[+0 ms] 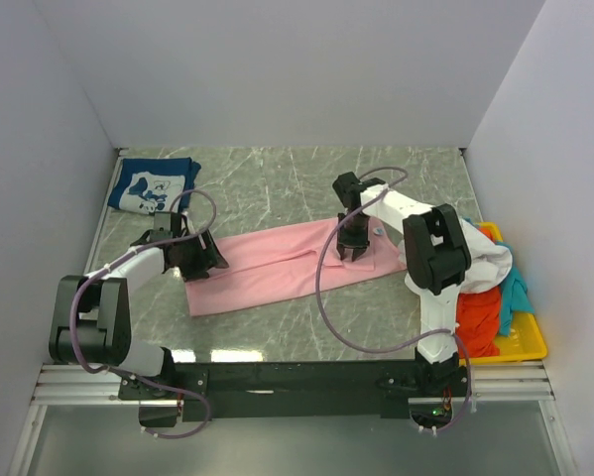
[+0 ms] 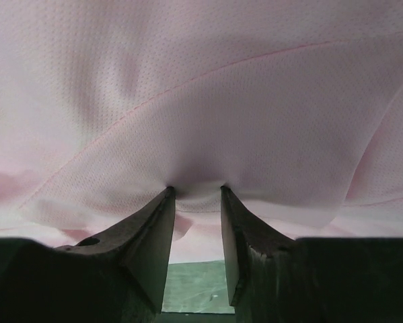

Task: Fold and stack the t-shirts
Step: Fold the tshirt

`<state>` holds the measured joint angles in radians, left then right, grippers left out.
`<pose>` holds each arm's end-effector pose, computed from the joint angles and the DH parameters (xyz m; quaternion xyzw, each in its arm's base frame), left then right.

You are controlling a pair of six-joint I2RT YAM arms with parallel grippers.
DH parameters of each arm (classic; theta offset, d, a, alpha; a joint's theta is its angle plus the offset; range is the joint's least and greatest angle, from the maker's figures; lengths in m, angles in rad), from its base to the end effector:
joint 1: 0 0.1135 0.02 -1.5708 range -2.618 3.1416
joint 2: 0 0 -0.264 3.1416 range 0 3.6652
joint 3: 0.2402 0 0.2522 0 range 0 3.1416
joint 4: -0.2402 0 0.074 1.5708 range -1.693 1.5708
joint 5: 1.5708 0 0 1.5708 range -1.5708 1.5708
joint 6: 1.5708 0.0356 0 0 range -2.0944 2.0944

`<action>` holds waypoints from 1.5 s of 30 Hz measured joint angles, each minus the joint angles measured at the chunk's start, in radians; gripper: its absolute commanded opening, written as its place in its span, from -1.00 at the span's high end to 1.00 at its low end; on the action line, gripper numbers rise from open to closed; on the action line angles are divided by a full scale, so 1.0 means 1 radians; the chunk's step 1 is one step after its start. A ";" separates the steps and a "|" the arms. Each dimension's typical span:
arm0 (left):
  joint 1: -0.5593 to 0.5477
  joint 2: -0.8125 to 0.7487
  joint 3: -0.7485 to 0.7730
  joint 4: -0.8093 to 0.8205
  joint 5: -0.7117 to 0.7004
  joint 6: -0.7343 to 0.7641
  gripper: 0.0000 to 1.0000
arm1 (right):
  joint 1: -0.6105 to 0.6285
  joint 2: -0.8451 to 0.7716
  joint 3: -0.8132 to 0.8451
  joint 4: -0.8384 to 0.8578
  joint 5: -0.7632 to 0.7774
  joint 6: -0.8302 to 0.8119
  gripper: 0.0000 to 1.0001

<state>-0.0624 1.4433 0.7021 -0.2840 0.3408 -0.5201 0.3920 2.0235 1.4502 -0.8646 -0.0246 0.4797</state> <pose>0.2622 -0.0283 0.1623 -0.1708 0.9347 -0.2327 0.2074 0.3585 0.1492 0.1598 0.0429 0.9968 0.0392 0.0550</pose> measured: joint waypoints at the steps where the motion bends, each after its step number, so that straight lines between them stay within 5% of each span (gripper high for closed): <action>1: 0.000 -0.001 -0.001 -0.001 0.000 0.000 -0.43 | 0.000 0.019 0.027 -0.018 0.003 0.003 0.18; 22: 0.000 -0.069 -0.045 -0.062 0.022 -0.024 -0.43 | -0.058 0.412 0.707 -0.189 0.031 -0.003 0.18; 35: -0.001 -0.085 -0.021 -0.084 0.091 -0.023 -0.44 | -0.074 0.366 0.700 -0.150 -0.026 -0.078 0.12; 45: -0.004 -0.036 0.006 -0.073 0.111 -0.024 -0.44 | -0.074 0.121 0.575 -0.103 -0.033 -0.084 0.11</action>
<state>-0.0662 1.4071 0.7086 -0.3569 0.4515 -0.5438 0.3180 2.1445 2.0251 -0.9672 -0.0574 0.3962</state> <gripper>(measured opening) 0.722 0.444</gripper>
